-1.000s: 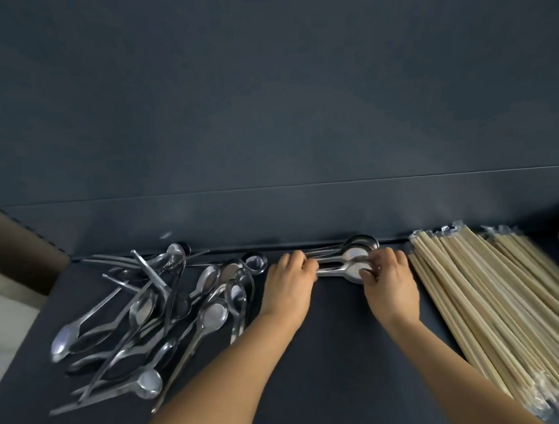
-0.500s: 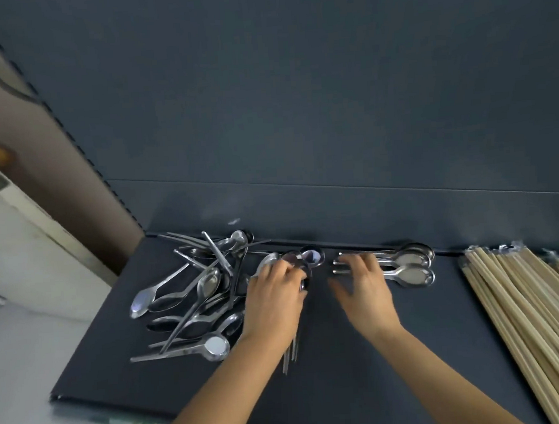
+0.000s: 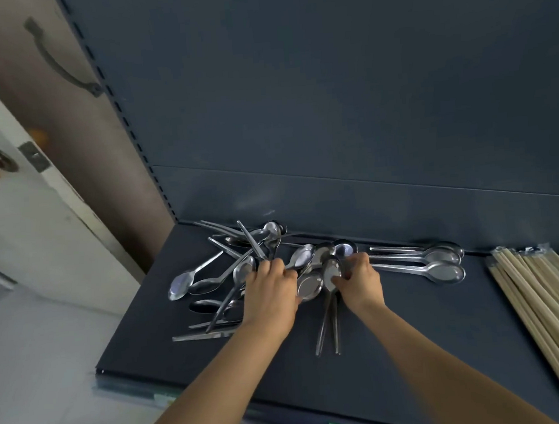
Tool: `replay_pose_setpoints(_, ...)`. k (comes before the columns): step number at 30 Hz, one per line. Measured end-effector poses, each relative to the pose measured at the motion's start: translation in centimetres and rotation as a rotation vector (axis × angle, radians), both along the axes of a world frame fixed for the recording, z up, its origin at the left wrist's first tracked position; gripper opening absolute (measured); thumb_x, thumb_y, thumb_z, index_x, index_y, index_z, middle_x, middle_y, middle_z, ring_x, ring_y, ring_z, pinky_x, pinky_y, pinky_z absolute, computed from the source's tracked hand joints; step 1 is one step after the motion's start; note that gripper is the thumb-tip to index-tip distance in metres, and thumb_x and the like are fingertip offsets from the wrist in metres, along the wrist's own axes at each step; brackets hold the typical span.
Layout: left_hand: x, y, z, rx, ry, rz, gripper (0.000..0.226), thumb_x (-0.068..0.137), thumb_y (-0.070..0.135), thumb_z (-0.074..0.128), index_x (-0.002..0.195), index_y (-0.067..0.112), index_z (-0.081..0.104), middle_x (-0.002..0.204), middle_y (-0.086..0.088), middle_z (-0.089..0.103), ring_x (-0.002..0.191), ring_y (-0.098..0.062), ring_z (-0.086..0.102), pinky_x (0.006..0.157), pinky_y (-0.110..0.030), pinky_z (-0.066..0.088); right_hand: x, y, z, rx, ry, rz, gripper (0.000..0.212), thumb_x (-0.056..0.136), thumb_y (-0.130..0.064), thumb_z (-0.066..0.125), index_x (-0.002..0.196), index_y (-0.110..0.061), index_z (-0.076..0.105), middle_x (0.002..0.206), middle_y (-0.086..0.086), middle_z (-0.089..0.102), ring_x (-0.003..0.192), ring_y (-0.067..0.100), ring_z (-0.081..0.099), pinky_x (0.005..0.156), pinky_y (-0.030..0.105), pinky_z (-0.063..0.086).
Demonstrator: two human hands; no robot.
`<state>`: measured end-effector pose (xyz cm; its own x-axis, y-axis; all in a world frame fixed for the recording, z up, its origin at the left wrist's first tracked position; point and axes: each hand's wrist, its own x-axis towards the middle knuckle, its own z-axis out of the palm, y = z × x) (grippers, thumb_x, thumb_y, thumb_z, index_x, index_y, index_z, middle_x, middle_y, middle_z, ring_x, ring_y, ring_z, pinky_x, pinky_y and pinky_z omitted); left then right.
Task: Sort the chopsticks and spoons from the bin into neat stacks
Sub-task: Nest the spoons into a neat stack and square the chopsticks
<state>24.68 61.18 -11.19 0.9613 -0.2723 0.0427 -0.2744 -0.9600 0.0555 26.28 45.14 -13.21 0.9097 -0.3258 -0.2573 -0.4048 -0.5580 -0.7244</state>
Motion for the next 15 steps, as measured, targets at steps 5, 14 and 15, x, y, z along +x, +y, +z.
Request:
replay_pose_setpoints(5, 1.9, -0.8, -0.9, 0.017, 0.029, -0.055, 0.035, 0.087, 0.034, 0.062, 0.117, 0.018, 0.058, 0.118, 0.000, 0.046, 0.115, -0.022, 0.039, 0.093, -0.034, 0.032, -1.5, -0.2, -0.4, -0.096, 0.012, 0.006, 0.006, 0.086, -0.011, 0.060, 0.089, -0.009, 0.055, 0.081, 0.002, 0.056, 0.078, 0.021, 0.050, 0.063, 0.027, 0.035)
replay_pose_setpoints(14, 2.2, -2.9, -1.0, -0.313, 0.114, -0.094, 0.017, 0.094, 0.034, 0.052, 0.100, 0.024, 0.064, 0.100, 0.006, 0.066, 0.095, -0.016, 0.059, 0.078, -0.029, 0.045, -3.9, -1.2, -0.2, 0.035, -0.059, -0.080, 0.011, 0.088, -0.014, 0.060, 0.079, -0.009, 0.058, 0.074, 0.003, 0.063, 0.073, 0.025, 0.061, 0.064, 0.034, 0.052)
replay_pose_setpoints(15, 2.1, -3.1, -1.0, -0.399, 0.174, -0.053, 0.015, 0.093, 0.034, 0.053, 0.097, 0.025, 0.063, 0.095, 0.006, 0.067, 0.090, -0.015, 0.061, 0.074, -0.029, 0.047, -4.0, -1.2, -0.1, 0.081, -0.080, -0.092, 0.011, 0.088, -0.014, 0.061, 0.079, -0.008, 0.060, 0.074, 0.006, 0.065, 0.073, 0.027, 0.064, 0.068, 0.039, 0.055)
